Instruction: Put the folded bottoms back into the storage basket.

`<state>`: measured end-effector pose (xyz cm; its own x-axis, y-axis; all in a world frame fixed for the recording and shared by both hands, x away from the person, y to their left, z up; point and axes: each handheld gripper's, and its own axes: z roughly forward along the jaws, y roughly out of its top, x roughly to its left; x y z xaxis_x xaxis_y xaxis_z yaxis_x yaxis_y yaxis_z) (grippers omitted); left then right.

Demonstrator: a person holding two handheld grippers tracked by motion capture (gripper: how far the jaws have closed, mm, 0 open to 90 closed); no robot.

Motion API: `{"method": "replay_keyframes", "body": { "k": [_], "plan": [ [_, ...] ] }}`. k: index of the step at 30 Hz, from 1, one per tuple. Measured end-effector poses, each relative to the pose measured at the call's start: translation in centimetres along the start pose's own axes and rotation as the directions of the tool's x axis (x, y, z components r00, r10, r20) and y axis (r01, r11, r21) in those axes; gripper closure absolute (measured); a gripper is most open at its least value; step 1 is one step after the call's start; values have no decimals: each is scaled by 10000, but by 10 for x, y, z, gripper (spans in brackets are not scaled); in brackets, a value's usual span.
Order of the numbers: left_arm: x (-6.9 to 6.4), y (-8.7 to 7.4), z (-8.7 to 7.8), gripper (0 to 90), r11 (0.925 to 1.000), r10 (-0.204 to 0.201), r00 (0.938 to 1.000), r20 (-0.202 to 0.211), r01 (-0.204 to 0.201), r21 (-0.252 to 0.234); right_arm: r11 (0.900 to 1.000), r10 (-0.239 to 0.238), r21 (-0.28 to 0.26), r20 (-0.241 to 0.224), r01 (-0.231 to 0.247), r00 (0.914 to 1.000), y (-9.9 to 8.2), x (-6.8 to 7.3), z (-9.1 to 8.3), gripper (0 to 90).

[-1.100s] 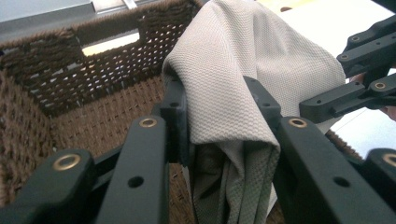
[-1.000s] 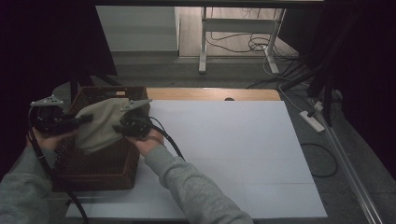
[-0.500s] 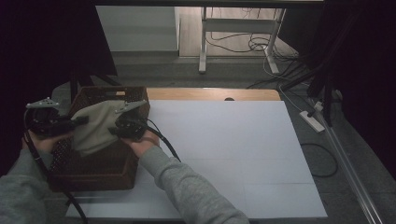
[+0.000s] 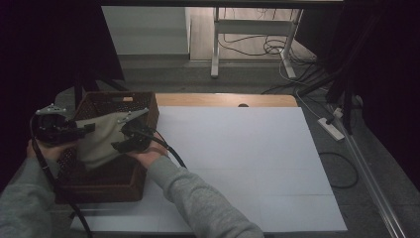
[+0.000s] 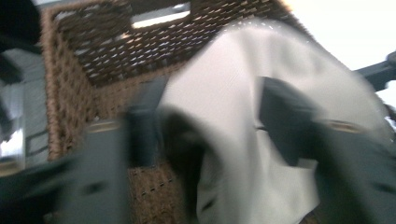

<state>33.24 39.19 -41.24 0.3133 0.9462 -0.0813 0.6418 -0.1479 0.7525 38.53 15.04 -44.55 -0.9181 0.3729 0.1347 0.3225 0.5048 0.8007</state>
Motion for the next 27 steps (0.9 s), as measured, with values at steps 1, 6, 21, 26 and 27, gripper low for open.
{"method": "replay_keyframes", "body": {
  "k": [1, 6, 21, 26, 27],
  "plan": [
    [-1, 0, 1, 308, 10000, 14, 10000, -1, -14, -33, 9999, 145, 80, -61, -144, 9999, -1, -1, -1, 342],
    [-7, 2, 0, 291, 9997, 218, 9995, 242, -216, -98, 9990, 441, 117, -104, -440, 9990, -4, -8, -12, 302],
    [-38, 6, -2, 323, 9984, 510, 9889, 1393, -469, -325, 9970, 289, -704, -530, -326, 9982, -19, -27, -55, 305],
    [-56, 7, -2, 324, 9970, 733, 9816, 1764, -674, -393, 9952, 223, -936, -494, -268, 9985, -29, -35, -74, 307],
    [-60, 7, -2, 324, 9968, 756, 9797, 1857, -692, -409, 9950, 207, -966, -502, -255, 9985, -31, -36, -78, 307]
  ]
}}
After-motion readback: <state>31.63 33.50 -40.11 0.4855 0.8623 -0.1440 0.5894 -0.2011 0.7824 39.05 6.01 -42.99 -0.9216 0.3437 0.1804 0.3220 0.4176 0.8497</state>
